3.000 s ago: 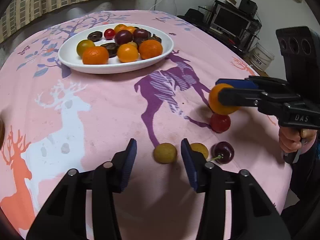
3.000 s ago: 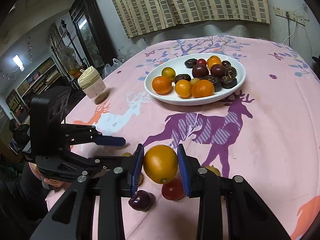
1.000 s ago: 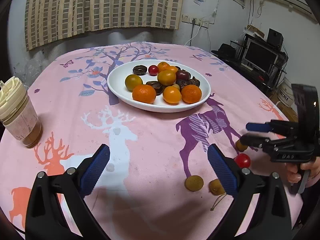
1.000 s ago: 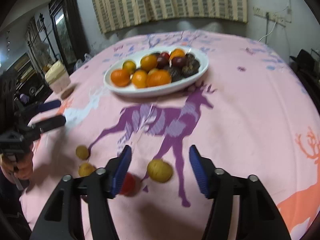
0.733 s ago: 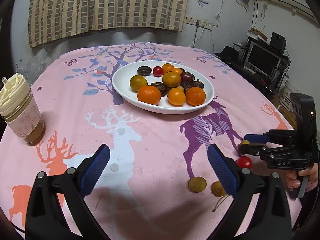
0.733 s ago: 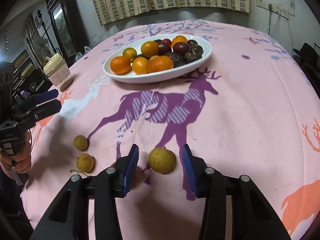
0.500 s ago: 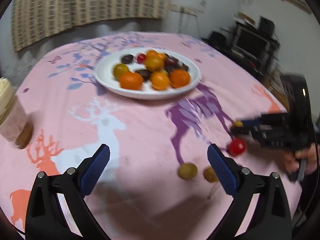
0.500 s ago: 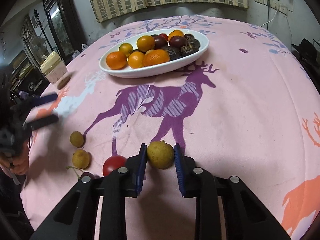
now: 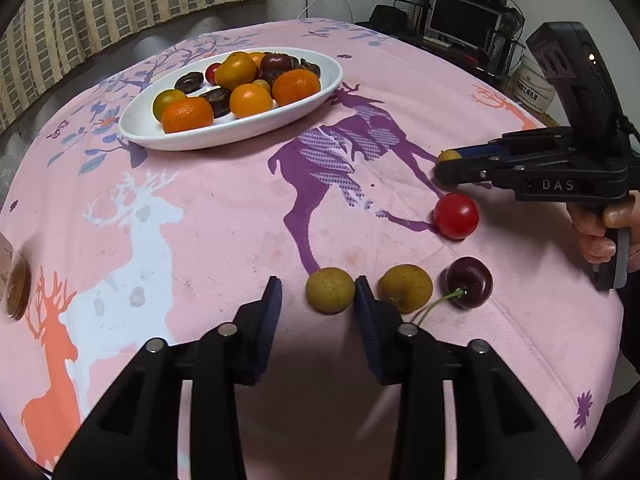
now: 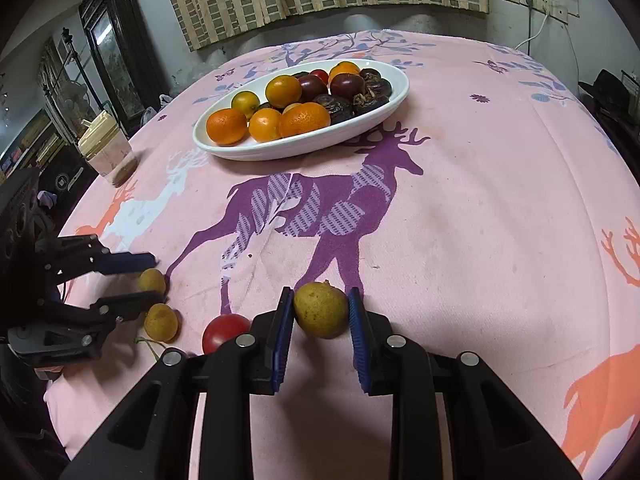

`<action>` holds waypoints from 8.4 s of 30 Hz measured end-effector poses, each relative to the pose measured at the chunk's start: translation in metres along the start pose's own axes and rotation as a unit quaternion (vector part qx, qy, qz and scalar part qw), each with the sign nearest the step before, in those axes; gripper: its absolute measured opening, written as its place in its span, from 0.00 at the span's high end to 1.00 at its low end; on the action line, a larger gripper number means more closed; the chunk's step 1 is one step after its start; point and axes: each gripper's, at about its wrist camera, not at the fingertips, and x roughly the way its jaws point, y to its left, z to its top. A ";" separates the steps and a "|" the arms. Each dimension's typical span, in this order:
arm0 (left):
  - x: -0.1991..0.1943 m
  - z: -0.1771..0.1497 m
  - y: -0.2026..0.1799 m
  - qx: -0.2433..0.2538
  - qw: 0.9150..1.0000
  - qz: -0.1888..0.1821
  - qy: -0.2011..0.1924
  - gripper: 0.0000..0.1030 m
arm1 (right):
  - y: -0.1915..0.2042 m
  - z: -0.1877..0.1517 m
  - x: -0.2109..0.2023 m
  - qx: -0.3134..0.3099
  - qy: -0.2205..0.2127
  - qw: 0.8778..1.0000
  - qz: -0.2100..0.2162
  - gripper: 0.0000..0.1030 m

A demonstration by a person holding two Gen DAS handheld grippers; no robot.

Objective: Organize fruits

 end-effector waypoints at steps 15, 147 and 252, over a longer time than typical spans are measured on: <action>-0.016 0.050 0.021 -0.029 0.998 0.004 -0.050 0.77 | 0.003 0.032 -0.018 -0.001 -0.080 0.997 0.012 0.73; -0.029 0.000 -0.015 0.002 0.989 -0.140 -0.044 0.42 | 0.094 -0.047 -0.023 -0.328 0.001 0.940 0.093 0.50; -0.070 0.012 0.066 -0.151 0.959 0.205 -0.121 0.05 | 0.052 0.011 -0.012 -0.103 -0.081 0.990 -0.047 0.04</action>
